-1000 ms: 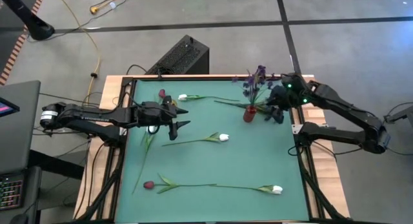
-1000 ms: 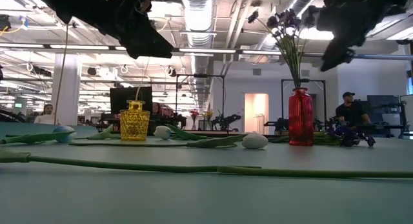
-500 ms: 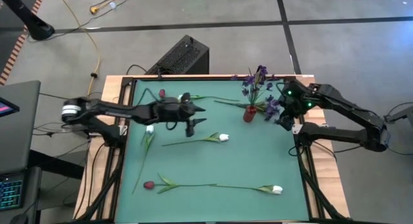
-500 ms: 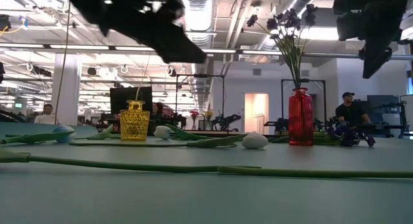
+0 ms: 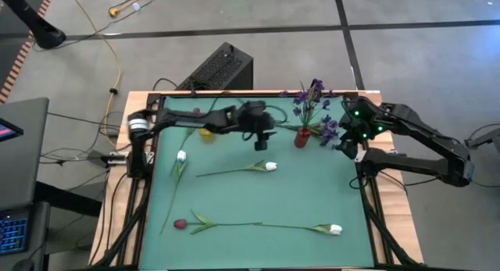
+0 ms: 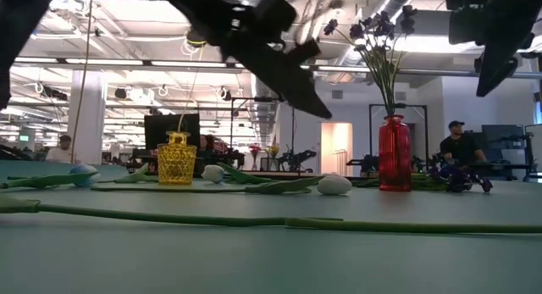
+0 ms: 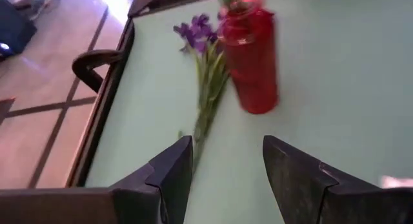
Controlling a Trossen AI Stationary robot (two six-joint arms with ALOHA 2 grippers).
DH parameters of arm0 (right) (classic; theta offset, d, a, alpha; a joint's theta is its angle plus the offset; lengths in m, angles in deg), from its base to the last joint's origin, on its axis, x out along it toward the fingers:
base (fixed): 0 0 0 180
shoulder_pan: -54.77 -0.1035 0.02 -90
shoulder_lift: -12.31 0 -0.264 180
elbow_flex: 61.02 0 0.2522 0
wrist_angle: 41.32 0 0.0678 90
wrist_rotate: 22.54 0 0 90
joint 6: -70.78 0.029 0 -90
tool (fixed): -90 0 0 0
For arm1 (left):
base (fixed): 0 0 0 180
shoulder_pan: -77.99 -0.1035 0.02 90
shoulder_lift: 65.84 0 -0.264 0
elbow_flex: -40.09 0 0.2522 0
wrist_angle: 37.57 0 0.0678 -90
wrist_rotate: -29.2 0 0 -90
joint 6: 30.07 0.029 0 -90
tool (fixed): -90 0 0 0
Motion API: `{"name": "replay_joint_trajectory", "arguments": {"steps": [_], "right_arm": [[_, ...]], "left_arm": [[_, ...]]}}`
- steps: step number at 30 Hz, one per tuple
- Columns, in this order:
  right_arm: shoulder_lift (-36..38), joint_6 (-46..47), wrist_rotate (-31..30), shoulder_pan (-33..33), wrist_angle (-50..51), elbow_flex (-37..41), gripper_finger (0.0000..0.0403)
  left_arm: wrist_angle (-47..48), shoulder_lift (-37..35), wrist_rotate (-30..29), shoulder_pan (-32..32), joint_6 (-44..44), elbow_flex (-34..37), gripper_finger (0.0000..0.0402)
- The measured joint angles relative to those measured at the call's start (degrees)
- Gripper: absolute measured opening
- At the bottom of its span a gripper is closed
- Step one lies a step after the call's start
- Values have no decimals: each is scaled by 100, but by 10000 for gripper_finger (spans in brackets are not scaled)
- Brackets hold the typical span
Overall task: Sort flowers into vase by color
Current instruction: Put the violet flowers into the red vase
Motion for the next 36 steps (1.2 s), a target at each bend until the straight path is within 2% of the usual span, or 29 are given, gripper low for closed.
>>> {"name": "replay_joint_trajectory", "arguments": {"steps": [6,12,24,36], "right_arm": [[176,-17,-2,-7,-10,0,271],[223,-81,-9,-5,-14,2,271],[240,-232,-20,-24,-128,2,271],[242,-275,-22,-26,-137,2,271]], "left_arm": [[1621,892,18,-313,441,-1442,177],[2768,1574,229,-639,758,-2285,177],[3356,1767,993,-1138,816,-2371,177],[3422,1767,957,-1146,1061,-2349,177]]}}
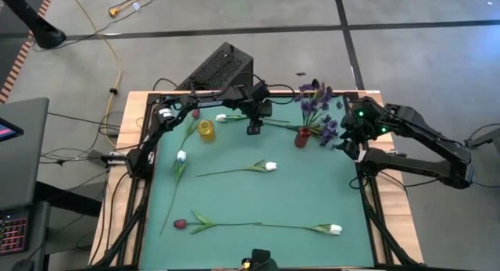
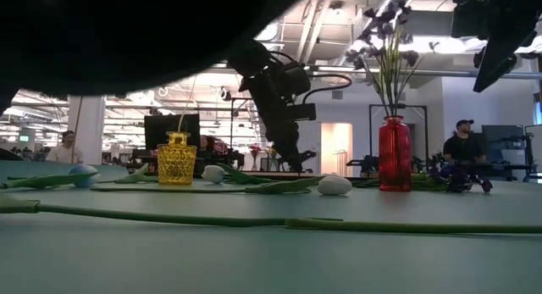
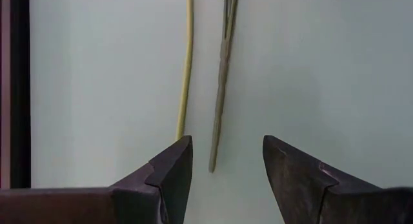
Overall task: Sort flowers into vase by color
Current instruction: Put the violet flowers into the red vase
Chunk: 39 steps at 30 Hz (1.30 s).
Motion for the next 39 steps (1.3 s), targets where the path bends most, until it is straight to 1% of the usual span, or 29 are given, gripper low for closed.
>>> {"name": "replay_joint_trajectory", "arguments": {"steps": [4,13,16,20,25,29,30,33,35,39], "right_arm": [[0,0,0,0,-1,0,271],[0,-3,-8,0,-48,2,271],[-18,0,-210,0,27,2,271],[-262,-59,-521,1,152,3,271],[-698,-46,-643,2,107,51,271],[-907,-83,-665,2,-41,316,271],[-900,-82,-701,2,-69,357,271],[-757,-5,-934,0,-142,404,271],[-617,53,-1010,2,-251,404,271],[-327,103,-1007,0,-562,402,271]], "left_arm": [[44,0,31,-14,46,21,177],[264,-2,-239,-20,285,26,177],[278,-2,-258,-19,269,26,177],[420,-11,-413,-17,129,-107,177],[766,-15,-403,-17,37,-451,177],[1062,-44,-206,-17,-2,-659,177],[1071,-44,-82,-20,-19,-665,177],[898,-44,529,-69,-24,-616,177],[502,-41,555,-59,-18,-481,177],[97,-13,442,1,145,-181,177]]}}
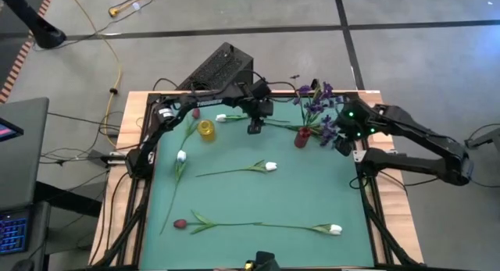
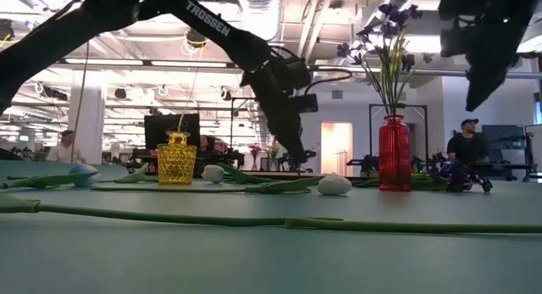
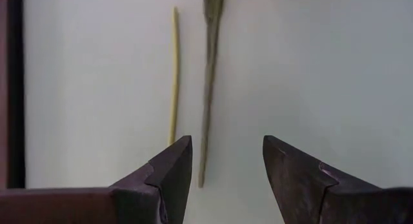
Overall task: Sort flowers into vase by color
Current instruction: Put the violet flowers into the red vase
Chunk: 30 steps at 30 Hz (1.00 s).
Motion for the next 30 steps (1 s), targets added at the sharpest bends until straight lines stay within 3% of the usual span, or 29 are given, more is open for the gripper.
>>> {"name": "replay_joint_trajectory", "arguments": {"steps": [7,24,30], "right_arm": [[152,6,28,1,-60,0,271],[141,10,49,0,-73,0,271],[141,12,50,0,-73,0,271]], "left_arm": [[138,86,-21,-175,204,93,167],[356,431,-1120,18,779,-163,144],[324,431,-1163,36,921,-163,144]]}}
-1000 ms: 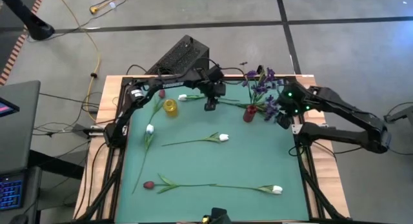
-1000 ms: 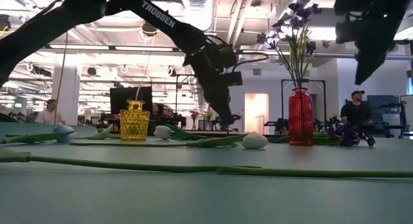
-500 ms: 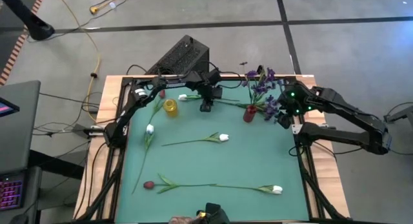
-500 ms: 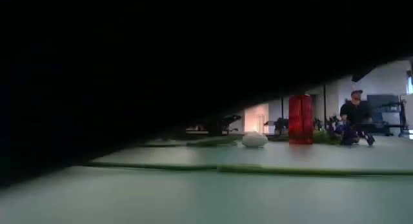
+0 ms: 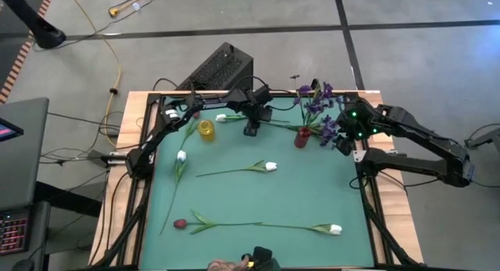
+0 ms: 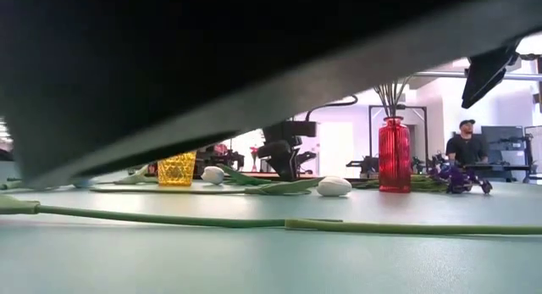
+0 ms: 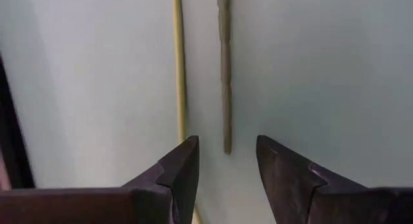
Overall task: Sort flowers into vase by color
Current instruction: Put the violet flowers into the red vase
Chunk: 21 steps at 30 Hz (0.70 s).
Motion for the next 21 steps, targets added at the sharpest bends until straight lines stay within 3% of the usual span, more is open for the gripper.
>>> {"name": "replay_joint_trajectory", "arguments": {"steps": [10,21], "right_arm": [[1,0,3,0,0,0,271],[-2,-2,13,0,-2,-5,271]], "left_arm": [[33,24,-340,23,367,-20,132],[98,37,-298,22,331,-60,126]]}}
